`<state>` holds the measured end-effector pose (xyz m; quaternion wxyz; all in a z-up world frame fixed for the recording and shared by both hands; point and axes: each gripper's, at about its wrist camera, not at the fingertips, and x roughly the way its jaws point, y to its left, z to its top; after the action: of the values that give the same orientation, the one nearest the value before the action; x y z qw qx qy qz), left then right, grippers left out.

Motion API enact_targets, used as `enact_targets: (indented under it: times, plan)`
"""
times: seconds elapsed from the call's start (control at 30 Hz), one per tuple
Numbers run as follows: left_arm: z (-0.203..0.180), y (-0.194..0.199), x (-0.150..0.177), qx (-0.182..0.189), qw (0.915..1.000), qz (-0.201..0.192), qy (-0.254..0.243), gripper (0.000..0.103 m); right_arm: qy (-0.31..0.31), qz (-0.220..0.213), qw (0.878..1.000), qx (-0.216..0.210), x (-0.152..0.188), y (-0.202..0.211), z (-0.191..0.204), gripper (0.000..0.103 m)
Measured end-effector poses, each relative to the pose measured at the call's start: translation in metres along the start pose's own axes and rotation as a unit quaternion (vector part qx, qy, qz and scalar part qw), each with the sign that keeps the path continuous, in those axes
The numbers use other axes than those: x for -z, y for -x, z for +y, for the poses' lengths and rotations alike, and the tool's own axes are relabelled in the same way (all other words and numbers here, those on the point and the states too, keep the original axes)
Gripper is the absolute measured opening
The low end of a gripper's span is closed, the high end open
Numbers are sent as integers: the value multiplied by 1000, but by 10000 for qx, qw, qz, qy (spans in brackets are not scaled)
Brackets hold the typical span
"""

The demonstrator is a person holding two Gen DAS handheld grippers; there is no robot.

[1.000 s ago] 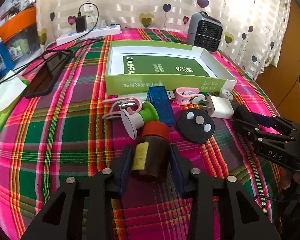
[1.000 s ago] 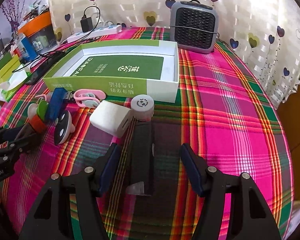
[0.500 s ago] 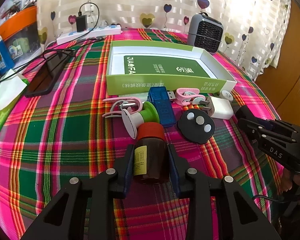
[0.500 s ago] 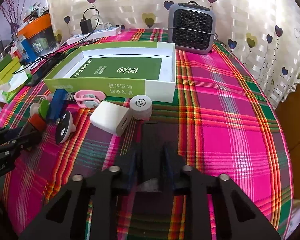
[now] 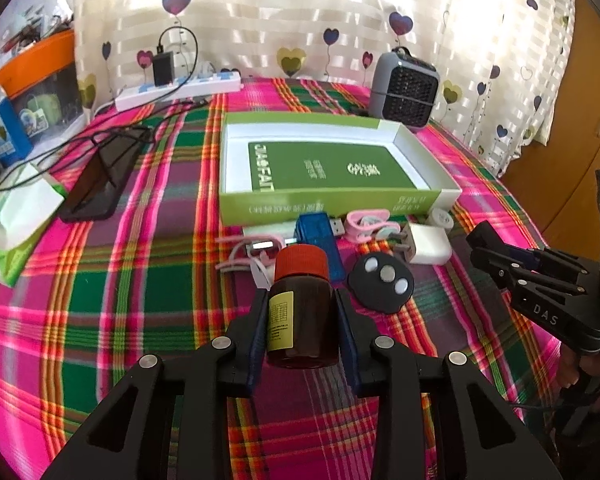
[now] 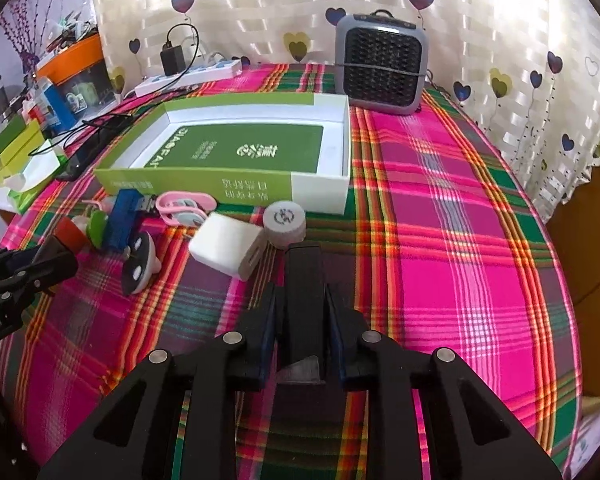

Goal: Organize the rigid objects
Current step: 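Carry the bottle with the left gripper while the right gripper carries the flashlight into the green box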

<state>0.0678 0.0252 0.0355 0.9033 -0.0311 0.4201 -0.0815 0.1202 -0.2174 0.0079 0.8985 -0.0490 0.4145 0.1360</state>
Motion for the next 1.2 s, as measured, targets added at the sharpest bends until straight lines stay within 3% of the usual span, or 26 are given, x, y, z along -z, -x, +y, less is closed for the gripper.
enact_targets:
  times: [0.5, 0.77, 1.2]
  plan:
    - [12, -14, -64, 116, 9999, -95, -11, 31, 95, -252, 9995, -138, -57, 7, 2, 24]
    - [22, -45, -97, 281, 9995, 67, 155, 31, 91, -187, 9997, -126, -88, -17, -1, 24]
    - [25, -95, -125, 120, 9995, 291, 91, 31, 40, 116, 9998, -138, -124, -71, -11, 24]
